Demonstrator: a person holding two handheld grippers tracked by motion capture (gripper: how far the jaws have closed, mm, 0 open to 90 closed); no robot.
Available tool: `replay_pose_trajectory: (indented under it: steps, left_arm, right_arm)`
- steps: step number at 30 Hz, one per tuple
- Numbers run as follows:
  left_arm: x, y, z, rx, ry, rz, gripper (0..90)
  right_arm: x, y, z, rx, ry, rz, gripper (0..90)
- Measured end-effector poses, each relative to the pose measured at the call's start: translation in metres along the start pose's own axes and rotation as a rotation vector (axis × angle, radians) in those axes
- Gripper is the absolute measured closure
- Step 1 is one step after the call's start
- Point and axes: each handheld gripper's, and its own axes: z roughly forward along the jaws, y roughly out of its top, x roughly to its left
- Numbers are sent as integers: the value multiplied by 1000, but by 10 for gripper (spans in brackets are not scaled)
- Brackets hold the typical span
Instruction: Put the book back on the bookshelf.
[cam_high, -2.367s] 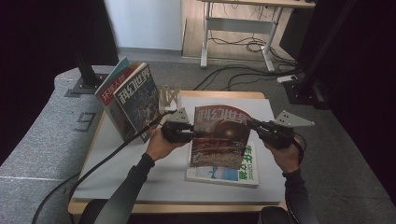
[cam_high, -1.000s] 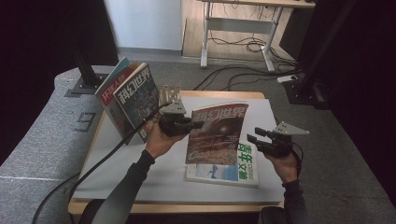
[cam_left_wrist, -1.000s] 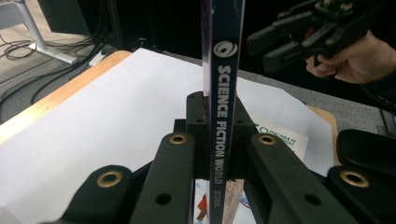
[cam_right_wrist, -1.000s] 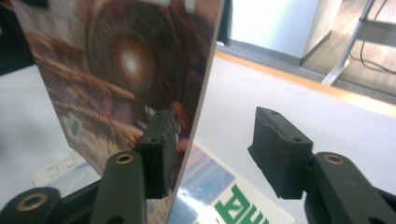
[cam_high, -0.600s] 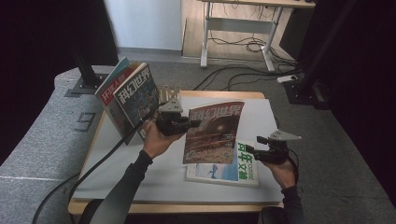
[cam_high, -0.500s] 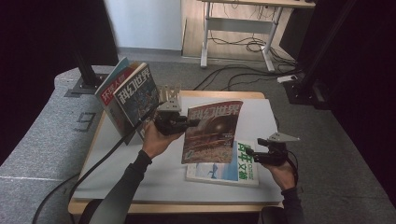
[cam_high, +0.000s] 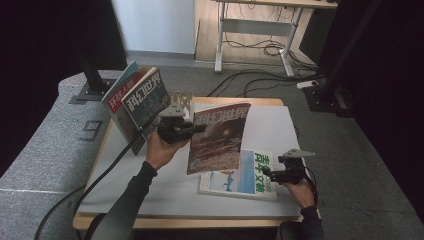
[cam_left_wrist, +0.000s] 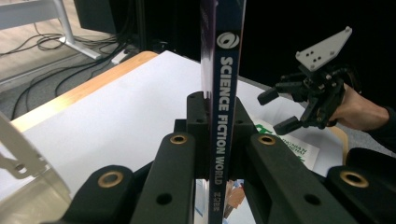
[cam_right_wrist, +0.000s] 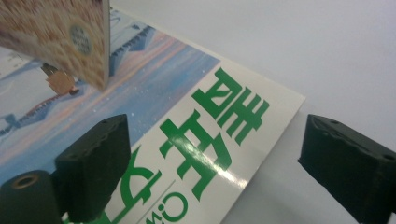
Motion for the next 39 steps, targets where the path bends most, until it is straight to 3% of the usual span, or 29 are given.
replay_pose_trajectory:
  steps: [10, 25, 39]
  left_arm:
    - [1, 1, -14, -16, 49, -9, 843]
    - [7, -3, -42, -40, 138, -23, 843]
    - [12, -9, -64, -53, 203, -32, 843]
  right_arm:
    - [-6, -10, 2, 18, 3, 22, 0]
    - [-8, -20, 13, 82, -14, 4, 0]
    - [-14, -26, 15, 67, 35, 75, 0]
